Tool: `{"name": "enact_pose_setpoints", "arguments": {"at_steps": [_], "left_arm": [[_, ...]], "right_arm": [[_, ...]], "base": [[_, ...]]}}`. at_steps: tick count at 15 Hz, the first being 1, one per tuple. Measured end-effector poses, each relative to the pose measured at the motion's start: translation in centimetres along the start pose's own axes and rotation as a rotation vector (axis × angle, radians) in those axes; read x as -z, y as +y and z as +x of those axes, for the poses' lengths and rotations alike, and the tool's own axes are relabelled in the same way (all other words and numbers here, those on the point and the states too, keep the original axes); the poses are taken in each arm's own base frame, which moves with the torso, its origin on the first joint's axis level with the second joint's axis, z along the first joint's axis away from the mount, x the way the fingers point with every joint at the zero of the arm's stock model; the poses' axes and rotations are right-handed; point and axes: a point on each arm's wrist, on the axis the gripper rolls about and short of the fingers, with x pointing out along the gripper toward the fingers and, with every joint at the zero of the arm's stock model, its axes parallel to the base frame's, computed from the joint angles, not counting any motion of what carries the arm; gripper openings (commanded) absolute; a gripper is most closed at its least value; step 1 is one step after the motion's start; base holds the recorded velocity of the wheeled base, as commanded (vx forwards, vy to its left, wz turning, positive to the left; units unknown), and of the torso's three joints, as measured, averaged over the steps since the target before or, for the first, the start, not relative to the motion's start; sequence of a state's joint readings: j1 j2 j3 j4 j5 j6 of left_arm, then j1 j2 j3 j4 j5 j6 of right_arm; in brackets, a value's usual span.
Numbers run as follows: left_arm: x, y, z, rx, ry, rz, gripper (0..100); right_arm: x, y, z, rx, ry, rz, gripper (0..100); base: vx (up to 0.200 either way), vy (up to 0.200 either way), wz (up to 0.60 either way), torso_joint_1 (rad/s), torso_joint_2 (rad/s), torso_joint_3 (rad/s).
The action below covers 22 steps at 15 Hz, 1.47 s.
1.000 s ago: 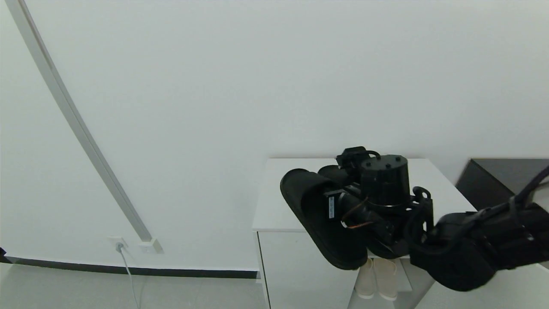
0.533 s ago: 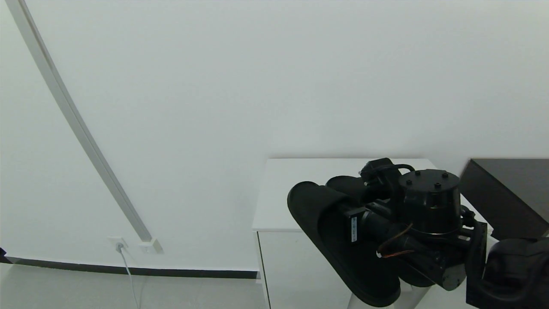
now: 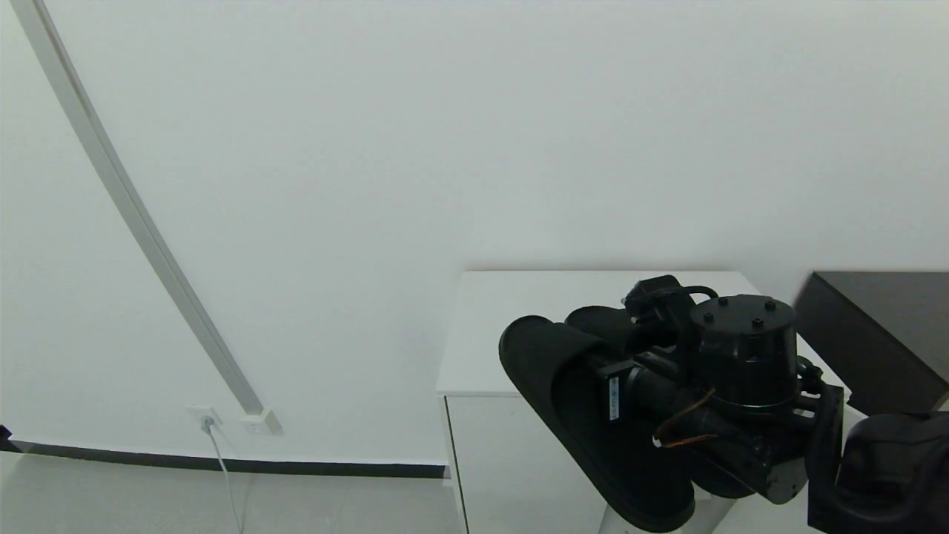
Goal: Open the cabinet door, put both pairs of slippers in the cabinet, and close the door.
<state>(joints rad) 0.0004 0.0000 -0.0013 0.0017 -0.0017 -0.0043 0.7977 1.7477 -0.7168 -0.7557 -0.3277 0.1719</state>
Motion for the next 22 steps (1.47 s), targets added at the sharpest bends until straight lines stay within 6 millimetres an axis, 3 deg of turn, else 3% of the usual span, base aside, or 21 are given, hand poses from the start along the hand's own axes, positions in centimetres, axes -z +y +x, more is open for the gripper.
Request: {"name": "enact_pose_setpoints", "arguments": {"at_steps": [5, 20, 22], "left_arm": [[0.0, 0.0, 0.0, -0.001, 0.0, 0.0, 0], [0.0, 0.0, 0.0, -0.002, 0.0, 0.001, 0], [0.0, 0.0, 0.0, -0.003, 0.0, 0.003, 0]], "right_arm": [[0.3, 0.1, 0.0, -0.004, 0.009, -0.004, 0], [1.2, 0.4, -0.1, -0.011, 0.015, -0.011, 0], [1.2, 0.4, 0.0, -0.011, 0.016, -0.011, 0]], "base": [[-0.2, 0.0, 0.0, -0.003, 0.0, 0.004], [0.0, 0.0, 0.0, 0.0, 0.0, 0.0], [0.0, -0.2, 0.0, 0.007, 0.0, 0.002]]}}
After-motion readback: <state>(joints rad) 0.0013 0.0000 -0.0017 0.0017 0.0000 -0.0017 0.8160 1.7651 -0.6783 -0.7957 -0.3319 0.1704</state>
